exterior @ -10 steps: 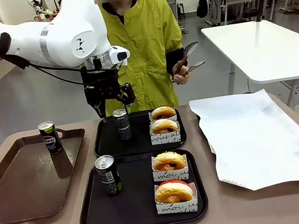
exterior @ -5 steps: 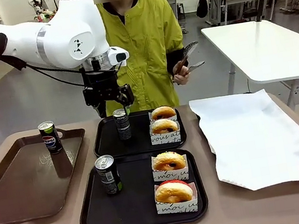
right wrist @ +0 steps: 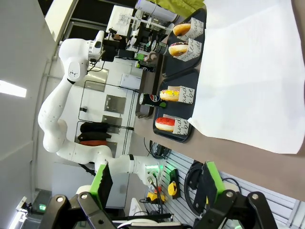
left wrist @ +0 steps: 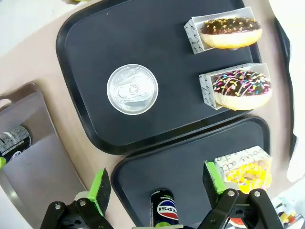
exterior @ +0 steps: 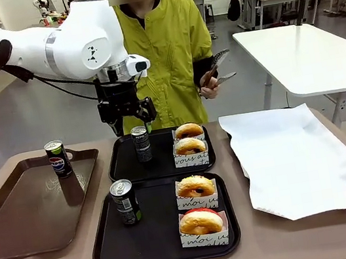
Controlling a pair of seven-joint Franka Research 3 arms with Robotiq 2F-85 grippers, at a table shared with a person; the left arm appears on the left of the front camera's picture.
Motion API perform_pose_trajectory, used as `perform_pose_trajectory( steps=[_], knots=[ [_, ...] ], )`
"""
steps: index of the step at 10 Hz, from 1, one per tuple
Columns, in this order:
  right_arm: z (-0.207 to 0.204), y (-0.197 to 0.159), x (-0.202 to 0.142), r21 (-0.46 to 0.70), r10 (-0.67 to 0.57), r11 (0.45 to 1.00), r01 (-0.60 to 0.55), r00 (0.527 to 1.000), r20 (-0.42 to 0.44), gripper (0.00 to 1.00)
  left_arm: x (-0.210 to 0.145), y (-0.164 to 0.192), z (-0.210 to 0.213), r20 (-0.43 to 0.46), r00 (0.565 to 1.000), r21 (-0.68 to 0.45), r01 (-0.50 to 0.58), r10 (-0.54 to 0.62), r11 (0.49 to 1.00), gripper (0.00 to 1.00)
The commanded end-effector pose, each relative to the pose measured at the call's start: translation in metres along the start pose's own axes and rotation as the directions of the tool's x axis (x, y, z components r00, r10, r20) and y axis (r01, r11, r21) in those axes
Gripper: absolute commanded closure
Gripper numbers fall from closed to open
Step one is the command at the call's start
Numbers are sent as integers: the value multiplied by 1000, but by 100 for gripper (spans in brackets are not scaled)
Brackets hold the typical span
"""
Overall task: Set up donuts and drinks on trays.
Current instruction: Pick up one Pepsi coke from the Handle tray and place it on the Flat Tray without a Pepsi coke.
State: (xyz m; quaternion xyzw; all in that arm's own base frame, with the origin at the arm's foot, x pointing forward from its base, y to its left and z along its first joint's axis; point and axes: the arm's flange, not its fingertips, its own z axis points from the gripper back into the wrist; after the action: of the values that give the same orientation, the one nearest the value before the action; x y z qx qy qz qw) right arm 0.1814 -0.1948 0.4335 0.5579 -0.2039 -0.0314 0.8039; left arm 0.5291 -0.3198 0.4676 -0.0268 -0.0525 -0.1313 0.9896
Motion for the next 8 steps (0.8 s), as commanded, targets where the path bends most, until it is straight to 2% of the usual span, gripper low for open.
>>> perform_pose_trajectory(
  steps=[1, 2, 3, 4, 5, 7, 8],
  knots=[
    [0, 1, 2, 26, 16, 1000, -16, 1000, 17, 0, -8, 53, 51, -2, 996, -187, -84, 85, 979, 0],
    [0, 1, 2, 26, 16, 1000, -16, 1000, 17, 0, -20, 85, 73, -18, 994, -229, -109, 108, 967, 0],
    [0, 1, 2, 26, 16, 1000, -16, 1000, 17, 0, -51, 112, 90, -2, 990, -236, -141, 144, 962, 0],
    [0, 1, 2, 26, 16, 1000, -16, 1000, 17, 0, -77, 145, 104, 13, 985, -199, -167, 173, 966, 0],
    [0, 1, 2, 26, 16, 1000, -16, 1000, 17, 0, -87, 173, 113, 15, 983, -159, -178, 183, 971, 0],
    [0, 1, 2, 26, 16, 1000, -16, 1000, 17, 0, -103, 218, 119, -37, 980, -157, -200, 197, 967, 0],
    [0, 1, 2, 26, 16, 1000, -16, 1000, 17, 0, -123, 236, 116, -36, 977, -162, -213, 210, 964, 0]
  ],
)
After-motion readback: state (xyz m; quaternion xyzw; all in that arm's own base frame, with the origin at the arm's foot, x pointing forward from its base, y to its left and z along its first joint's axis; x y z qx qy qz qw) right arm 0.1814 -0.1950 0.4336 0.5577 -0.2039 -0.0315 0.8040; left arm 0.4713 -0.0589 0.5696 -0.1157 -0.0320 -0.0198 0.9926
